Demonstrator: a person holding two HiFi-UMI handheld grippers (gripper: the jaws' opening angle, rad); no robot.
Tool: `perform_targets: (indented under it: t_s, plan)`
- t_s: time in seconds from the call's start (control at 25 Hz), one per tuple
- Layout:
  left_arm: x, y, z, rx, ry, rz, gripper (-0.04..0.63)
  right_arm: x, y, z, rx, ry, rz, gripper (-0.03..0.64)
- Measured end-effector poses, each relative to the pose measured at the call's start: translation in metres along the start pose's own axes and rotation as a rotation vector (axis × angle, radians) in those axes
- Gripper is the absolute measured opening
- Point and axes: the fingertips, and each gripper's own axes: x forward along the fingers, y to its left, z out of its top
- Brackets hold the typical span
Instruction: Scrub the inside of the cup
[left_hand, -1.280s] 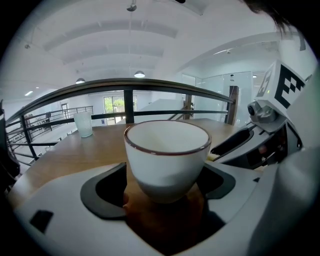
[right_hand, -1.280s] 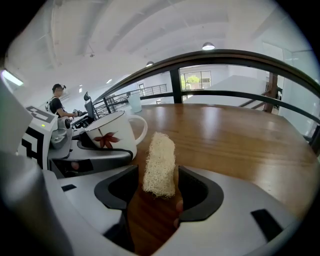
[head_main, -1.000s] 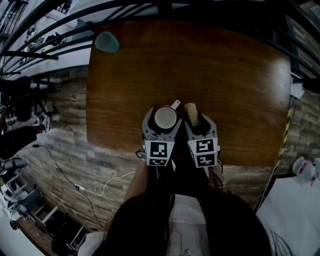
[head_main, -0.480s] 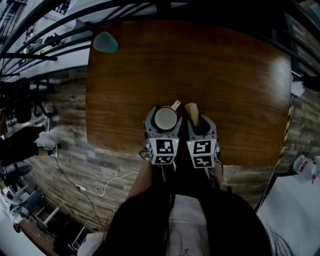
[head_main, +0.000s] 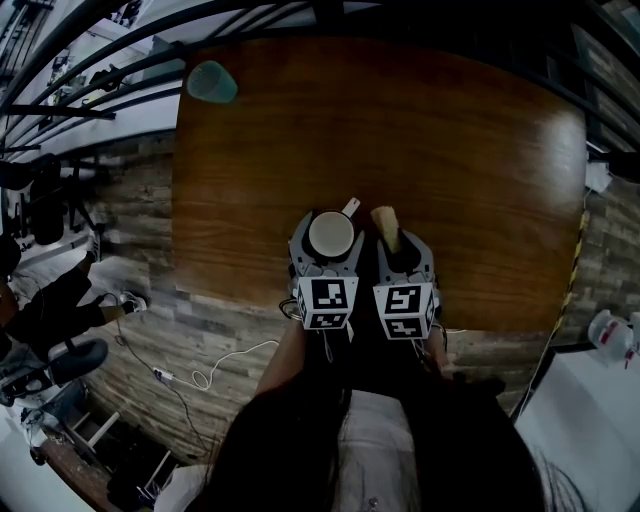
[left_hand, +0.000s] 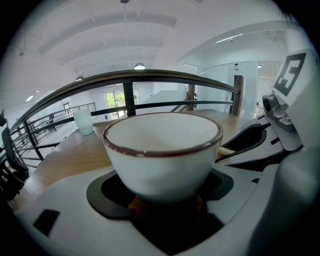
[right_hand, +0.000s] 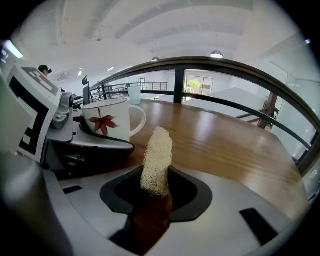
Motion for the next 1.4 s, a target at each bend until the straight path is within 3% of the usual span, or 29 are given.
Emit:
perform_targets:
  t_s: [0.4,0.68,1.4]
  plan:
    - [-0.01,0.008,-0.004,0.01,-0.027,-0.024,0.388,-0.002,0.008,-0.004,0.06,0.021,0.046,0.117]
    - [-0.012,0.004,-0.001,0.041,-0.038,-0.053,0.388,-0.012,0.003,-0.001,0.075,0.017,0.027,0.107]
    - [-0.028,0.044,0.044,0.141,-0.06,-0.077,0.388,-0.037,0.007,0.071,0.108,-0.079,0.005,0.109]
